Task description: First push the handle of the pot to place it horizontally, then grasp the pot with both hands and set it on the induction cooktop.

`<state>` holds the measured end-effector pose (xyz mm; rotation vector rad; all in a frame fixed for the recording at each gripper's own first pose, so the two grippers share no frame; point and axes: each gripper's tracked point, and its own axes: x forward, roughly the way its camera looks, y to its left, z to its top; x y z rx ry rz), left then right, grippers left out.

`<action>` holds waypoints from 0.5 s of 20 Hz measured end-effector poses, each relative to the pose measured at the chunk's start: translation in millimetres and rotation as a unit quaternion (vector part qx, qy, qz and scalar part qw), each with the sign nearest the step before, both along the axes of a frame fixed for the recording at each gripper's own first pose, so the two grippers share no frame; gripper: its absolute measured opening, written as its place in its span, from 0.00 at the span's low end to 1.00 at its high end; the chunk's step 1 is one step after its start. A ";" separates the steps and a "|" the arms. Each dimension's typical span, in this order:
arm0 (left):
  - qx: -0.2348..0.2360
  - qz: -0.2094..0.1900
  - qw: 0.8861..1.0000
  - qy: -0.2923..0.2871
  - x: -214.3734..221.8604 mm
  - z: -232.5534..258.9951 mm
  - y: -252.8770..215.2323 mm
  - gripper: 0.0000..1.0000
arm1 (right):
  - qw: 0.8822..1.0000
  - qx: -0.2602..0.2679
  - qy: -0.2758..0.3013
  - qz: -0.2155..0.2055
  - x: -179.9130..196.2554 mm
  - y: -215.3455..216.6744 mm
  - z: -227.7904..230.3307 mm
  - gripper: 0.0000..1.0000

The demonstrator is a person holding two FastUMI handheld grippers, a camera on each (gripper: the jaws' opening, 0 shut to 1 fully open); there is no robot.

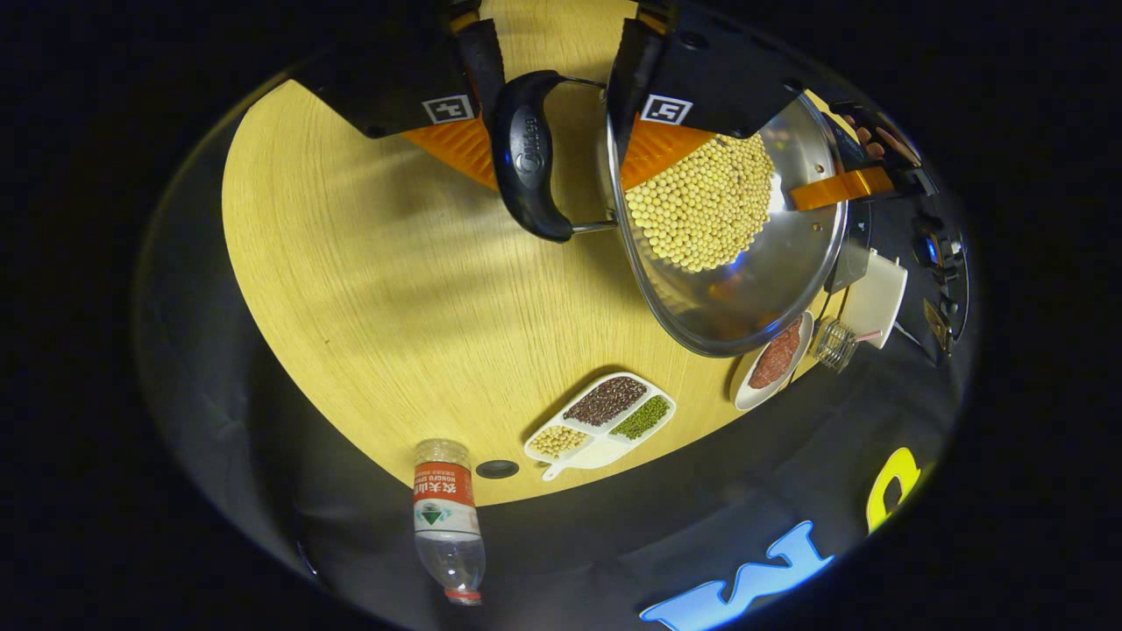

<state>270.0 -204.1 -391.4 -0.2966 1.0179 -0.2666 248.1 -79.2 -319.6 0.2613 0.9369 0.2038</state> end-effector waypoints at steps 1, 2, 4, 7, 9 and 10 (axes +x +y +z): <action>0.001 -0.002 1.000 -0.002 1.8 0.5 2.0 0.56 | 1.000 0.000 -0.001 -0.003 -7.9 -0.1 4.3 0.52; 0.000 -0.005 1.000 -0.002 1.9 -0.7 1.2 0.52 | 1.000 0.000 -0.003 -0.005 -16.4 -0.7 8.6 0.54; -0.001 -0.010 1.000 -0.001 3.4 -0.5 0.3 0.52 | 1.000 0.001 -0.003 -0.010 -33.8 -0.9 17.3 0.54; -0.001 -0.017 1.000 -0.004 6.7 0.1 1.6 0.56 | 1.000 0.001 0.000 -0.017 -58.5 4.3 27.3 0.51; -0.003 -0.019 1.000 -0.006 8.2 0.5 1.5 0.52 | 1.000 0.002 -0.002 -0.022 -73.5 9.7 36.0 0.52; -0.004 -0.020 1.000 -0.009 10.1 0.2 2.0 0.52 | 1.000 0.003 -0.002 -0.023 -81.2 14.0 39.3 0.51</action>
